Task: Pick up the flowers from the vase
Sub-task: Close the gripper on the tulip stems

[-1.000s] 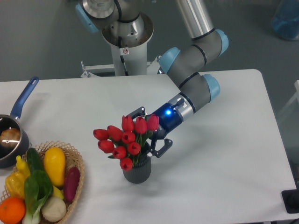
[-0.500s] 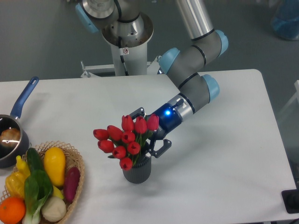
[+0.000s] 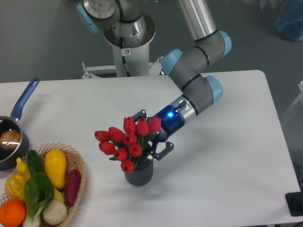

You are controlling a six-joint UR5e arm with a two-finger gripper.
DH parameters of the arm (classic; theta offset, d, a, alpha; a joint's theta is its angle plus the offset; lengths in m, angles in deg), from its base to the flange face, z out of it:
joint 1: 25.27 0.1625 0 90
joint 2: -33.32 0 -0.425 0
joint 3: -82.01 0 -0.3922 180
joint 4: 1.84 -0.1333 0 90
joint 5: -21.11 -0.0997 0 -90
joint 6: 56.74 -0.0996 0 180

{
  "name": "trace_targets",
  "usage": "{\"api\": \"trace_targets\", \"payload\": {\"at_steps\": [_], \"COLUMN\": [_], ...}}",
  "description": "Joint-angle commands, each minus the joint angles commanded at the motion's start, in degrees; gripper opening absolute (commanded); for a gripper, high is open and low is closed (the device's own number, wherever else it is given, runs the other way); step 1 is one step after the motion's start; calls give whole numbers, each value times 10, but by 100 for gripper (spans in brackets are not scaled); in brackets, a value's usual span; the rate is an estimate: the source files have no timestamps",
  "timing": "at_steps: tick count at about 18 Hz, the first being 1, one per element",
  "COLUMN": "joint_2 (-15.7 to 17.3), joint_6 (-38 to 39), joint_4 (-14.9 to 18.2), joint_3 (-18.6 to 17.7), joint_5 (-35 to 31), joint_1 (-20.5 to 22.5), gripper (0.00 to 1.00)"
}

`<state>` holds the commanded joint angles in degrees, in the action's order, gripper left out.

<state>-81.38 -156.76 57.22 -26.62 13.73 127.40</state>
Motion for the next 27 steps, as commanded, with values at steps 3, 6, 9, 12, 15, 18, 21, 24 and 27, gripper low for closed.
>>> {"api": "trace_targets", "payload": {"at_steps": [3, 6, 9, 12, 15, 18, 21, 24, 27], "joint_2": [0, 0, 0, 1, 2, 3, 3, 4, 4], "joint_6": [0, -11, -11, -11, -11, -4, -4, -4, -3], "joint_4": [-1, -1, -1, -1, -1, -1, 0, 0, 0], "joint_3": [-2, -3, -3, -3, -2, 3, 4, 4, 4], "joint_5": [-1, -1, -2, -1, -1, -1, -1, -1, -1], "joint_1": [2, 2, 2, 2, 2, 3, 2, 2, 1], "gripper": [66, 64, 61, 61, 60, 58, 54, 53, 46]}}
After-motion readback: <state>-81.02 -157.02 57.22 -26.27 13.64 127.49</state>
